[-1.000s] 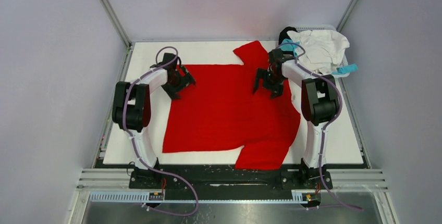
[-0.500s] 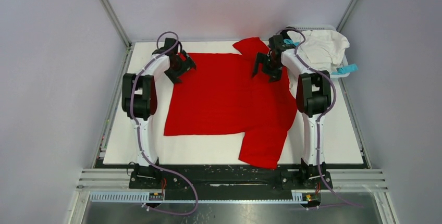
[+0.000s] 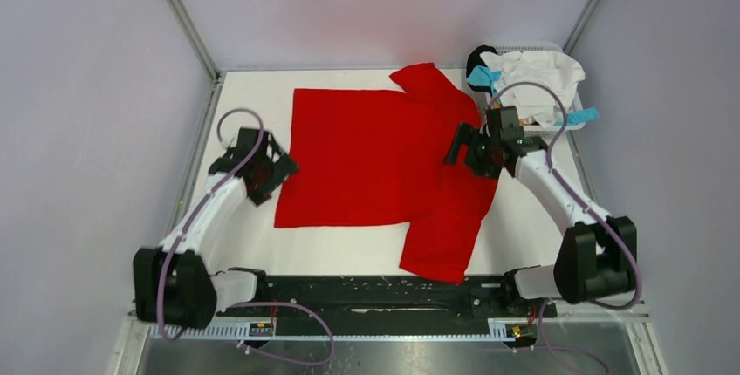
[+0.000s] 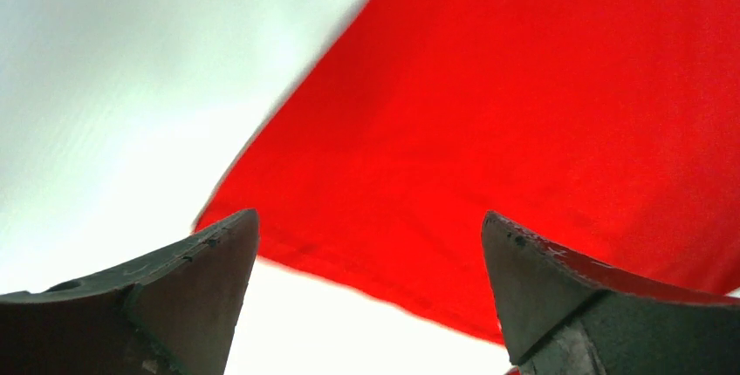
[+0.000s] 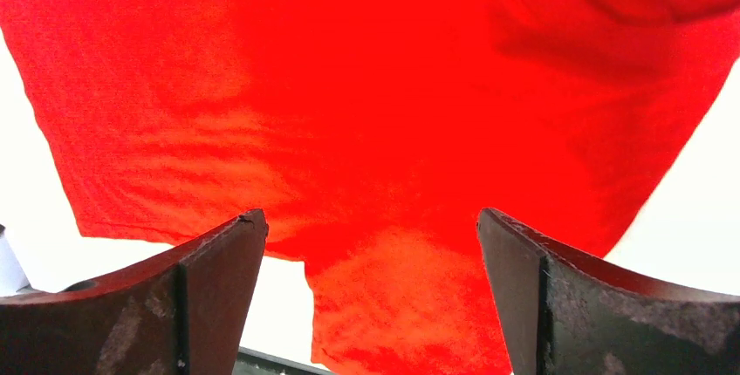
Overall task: Fold and stack the t-shirts
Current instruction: Flatten out the tshirt, then grab the side of the flattened tshirt closest away from the robot with both arms
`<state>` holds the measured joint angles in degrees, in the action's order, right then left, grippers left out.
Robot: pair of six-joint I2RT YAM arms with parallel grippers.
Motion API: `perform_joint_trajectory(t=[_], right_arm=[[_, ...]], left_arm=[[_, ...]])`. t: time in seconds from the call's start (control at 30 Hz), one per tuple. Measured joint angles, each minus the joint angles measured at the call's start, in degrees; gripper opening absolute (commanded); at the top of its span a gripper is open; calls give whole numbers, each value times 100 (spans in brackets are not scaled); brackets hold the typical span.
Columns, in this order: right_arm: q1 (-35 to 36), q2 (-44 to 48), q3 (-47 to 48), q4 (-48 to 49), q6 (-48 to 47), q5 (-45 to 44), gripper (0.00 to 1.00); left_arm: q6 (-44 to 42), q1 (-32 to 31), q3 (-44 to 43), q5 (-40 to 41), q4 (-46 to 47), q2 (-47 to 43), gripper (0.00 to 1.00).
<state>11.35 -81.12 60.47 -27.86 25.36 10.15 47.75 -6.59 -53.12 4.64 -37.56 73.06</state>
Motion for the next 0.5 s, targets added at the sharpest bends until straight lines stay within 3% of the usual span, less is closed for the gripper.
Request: perform_joint_trajectory(t=[0.1,0.2,0.5], right_arm=[[0,490,-699,129,149,4,100],[0,804,-1281,212,240,2,99],[0,1427,-1814,153,240,-72,99]], left_arm=[[144,0,925,225,-291,-826,98],[321,0,1526,446,-479,-1246,85],[699,4,1814,796,-345,-979,66]])
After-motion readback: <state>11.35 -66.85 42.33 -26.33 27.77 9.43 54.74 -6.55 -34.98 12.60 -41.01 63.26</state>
